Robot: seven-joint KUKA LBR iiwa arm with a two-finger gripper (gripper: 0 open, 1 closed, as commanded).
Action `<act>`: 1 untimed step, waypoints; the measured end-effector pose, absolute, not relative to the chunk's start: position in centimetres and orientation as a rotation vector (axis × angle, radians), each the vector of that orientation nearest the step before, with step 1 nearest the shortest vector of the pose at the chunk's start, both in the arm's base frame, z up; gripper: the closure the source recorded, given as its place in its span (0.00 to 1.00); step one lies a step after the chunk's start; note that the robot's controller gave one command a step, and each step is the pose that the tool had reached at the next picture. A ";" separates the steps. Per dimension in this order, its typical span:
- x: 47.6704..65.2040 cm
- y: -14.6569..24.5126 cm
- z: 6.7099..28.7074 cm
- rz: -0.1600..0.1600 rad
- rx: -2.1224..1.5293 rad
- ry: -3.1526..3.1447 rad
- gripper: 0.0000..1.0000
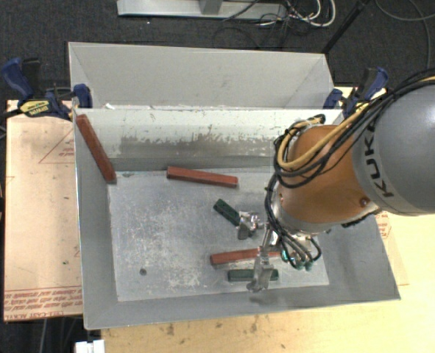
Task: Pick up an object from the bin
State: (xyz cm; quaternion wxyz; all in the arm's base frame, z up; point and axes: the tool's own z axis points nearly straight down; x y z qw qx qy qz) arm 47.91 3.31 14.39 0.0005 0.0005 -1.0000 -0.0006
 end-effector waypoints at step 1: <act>50.1 3.2 7.0 -0.002 0.081 -3.140 1.00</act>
Offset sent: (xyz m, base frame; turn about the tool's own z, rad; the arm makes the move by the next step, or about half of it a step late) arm 0.0000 0.0000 0.0000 0.0000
